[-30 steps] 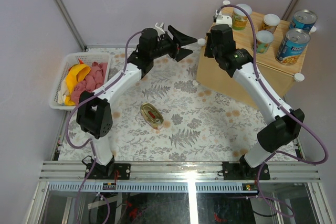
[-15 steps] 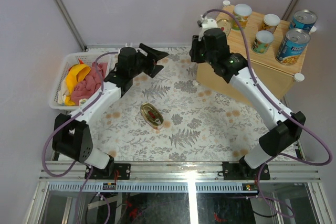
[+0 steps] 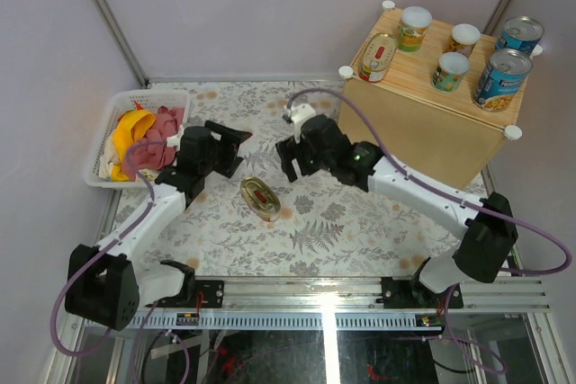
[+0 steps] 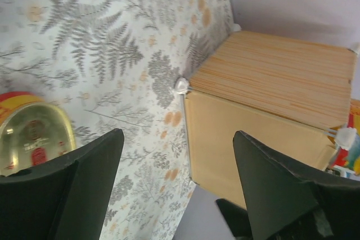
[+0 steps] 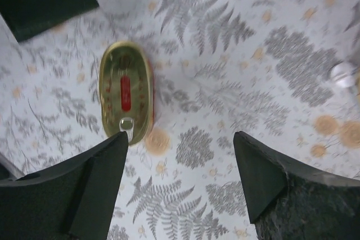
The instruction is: Place and organize the canned foods onto the counter
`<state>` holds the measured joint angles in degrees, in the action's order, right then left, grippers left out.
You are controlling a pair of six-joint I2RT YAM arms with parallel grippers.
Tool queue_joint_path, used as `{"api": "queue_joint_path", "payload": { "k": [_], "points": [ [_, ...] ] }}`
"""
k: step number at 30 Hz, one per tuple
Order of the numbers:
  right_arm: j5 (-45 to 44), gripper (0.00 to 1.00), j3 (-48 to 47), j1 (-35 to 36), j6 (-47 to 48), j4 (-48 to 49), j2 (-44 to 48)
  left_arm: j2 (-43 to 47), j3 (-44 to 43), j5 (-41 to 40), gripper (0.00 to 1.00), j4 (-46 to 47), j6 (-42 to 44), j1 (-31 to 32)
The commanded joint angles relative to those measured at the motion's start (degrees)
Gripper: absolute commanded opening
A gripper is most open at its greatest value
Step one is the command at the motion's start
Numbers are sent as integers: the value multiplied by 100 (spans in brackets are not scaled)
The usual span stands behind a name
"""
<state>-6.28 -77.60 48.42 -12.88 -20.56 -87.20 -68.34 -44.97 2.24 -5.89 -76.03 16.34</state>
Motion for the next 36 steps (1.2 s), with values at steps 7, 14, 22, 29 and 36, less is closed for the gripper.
{"api": "queue_joint_path", "payload": {
  "k": [7, 14, 22, 29, 36],
  "points": [
    [-120, 87, 1097, 826, -12, 1079, 108, 848, 869, -547, 83, -469, -320, -268],
    [-151, 88, 1236, 1149, -67, 1269, -364, 1229, 1304, -402, 84, -603, -447, -480],
    [-232, 91, 1879, 1293, -133, 2196, -498, 1314, 1545, -174, 84, -616, -482, -605],
    [-616, 92, 2805, 1523, 48, 3725, -343, 1236, 1591, -44, 84, -606, -422, -639],
    [-1090, 100, 3316, 1719, 98, 4771, -477, 1143, 1566, 31, 84, -617, -311, -641]
  ]
}}
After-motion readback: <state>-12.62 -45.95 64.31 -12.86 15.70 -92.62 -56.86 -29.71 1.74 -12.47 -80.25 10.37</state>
